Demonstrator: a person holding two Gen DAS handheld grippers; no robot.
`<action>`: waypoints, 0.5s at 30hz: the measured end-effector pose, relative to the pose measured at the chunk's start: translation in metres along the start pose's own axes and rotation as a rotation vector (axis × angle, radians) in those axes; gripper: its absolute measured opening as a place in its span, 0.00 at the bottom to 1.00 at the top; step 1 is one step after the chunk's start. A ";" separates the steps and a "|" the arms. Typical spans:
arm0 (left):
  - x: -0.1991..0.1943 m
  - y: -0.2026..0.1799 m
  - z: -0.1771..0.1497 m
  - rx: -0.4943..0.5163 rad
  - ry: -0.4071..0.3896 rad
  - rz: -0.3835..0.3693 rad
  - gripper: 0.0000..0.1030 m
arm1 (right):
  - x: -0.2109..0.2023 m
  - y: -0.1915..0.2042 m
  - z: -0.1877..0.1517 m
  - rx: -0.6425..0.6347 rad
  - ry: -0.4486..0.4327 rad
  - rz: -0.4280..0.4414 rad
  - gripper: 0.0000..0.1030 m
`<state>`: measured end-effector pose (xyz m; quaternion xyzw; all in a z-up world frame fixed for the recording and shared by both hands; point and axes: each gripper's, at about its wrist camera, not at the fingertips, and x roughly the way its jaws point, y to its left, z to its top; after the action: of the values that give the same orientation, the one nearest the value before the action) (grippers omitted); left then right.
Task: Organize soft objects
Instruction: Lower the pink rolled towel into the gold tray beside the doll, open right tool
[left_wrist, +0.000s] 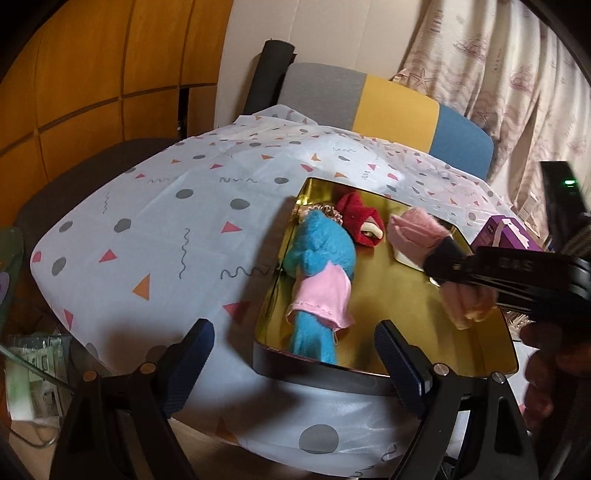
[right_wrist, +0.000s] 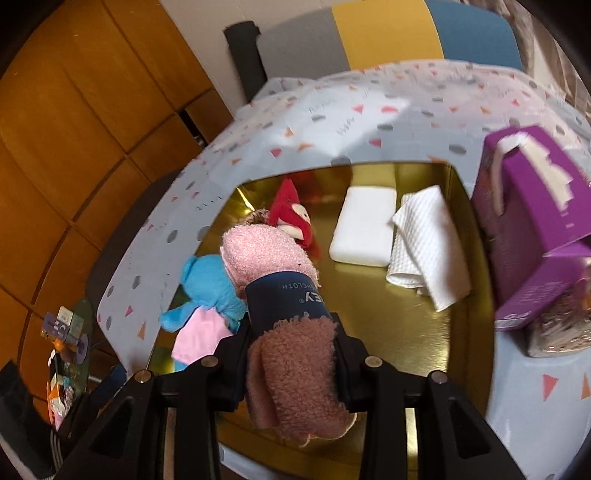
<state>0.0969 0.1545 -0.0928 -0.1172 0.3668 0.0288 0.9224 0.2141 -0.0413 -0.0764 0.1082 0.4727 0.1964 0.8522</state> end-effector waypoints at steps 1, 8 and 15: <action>0.000 0.001 0.000 -0.003 0.002 0.001 0.87 | 0.006 0.000 0.002 0.013 0.011 -0.001 0.36; 0.000 0.010 -0.003 -0.026 0.014 0.015 0.87 | 0.039 0.004 0.011 0.064 0.019 0.015 0.38; 0.000 0.015 -0.002 -0.047 0.016 0.025 0.87 | 0.061 -0.004 0.017 0.156 0.014 0.003 0.43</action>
<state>0.0931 0.1681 -0.0972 -0.1347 0.3749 0.0479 0.9160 0.2586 -0.0183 -0.1149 0.1737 0.4925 0.1608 0.8375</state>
